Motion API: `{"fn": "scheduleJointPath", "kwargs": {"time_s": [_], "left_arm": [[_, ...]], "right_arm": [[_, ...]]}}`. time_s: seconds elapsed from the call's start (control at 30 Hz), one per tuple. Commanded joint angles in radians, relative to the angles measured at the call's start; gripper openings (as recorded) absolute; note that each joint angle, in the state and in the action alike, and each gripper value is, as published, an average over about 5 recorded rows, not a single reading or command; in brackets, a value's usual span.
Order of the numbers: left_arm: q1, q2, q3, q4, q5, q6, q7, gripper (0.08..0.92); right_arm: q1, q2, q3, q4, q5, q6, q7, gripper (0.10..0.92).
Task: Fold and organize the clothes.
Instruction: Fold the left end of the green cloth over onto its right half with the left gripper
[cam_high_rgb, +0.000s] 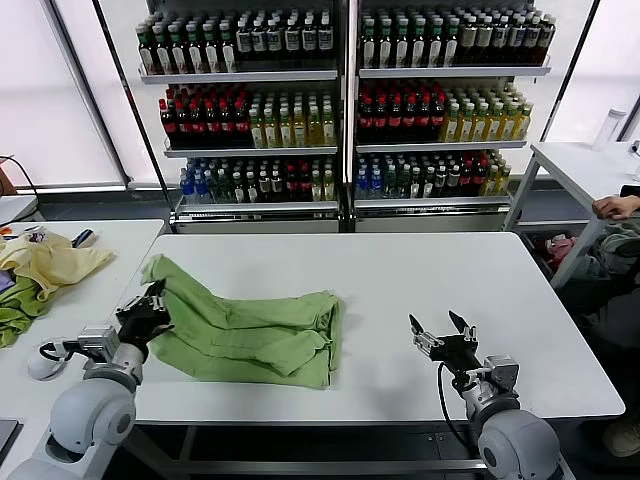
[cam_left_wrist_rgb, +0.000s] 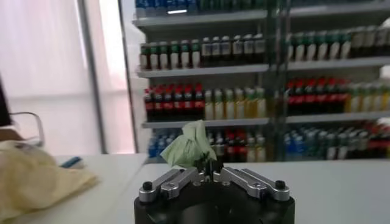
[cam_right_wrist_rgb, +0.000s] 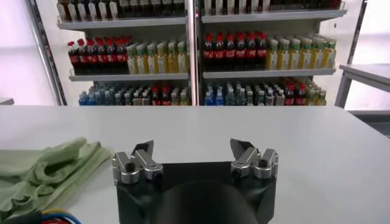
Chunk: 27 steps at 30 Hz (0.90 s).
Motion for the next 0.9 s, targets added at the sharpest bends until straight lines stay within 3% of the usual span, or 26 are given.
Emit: {"fn": "scheduleJointPath", "kwargs": {"time_s": [0.03, 0.3, 0.53, 0.7, 0.9], "left_arm": [[-0.078, -0.179, 0.228, -0.081, -0.274, 0.036, -0.017, 0.111], [-0.181, -0.305, 0.37, 0.107, -0.259, 0.037, -0.036, 0.111], [-0.222, -0.319, 0.431, 0.183, -0.165, 0.055, -0.02, 0.111], [-0.229, -0.315, 0.451, 0.16, -0.137, 0.065, 0.037, 0.132], [-0.153, -0.284, 0.424, -0.009, -0.285, 0.094, 0.081, 0.288]], "right_arm": [[-0.002, -0.001, 0.002, 0.001, -0.003, -0.001, 0.0, 0.823], [-0.002, -0.002, 0.007, -0.005, -0.003, 0.002, -0.002, 0.823], [0.006, -0.003, 0.007, -0.012, 0.002, 0.004, -0.004, 0.823], [0.013, -0.003, 0.005, -0.022, 0.003, 0.006, -0.005, 0.823], [0.026, -0.005, 0.0, -0.03, 0.007, 0.006, -0.006, 0.823]]}}
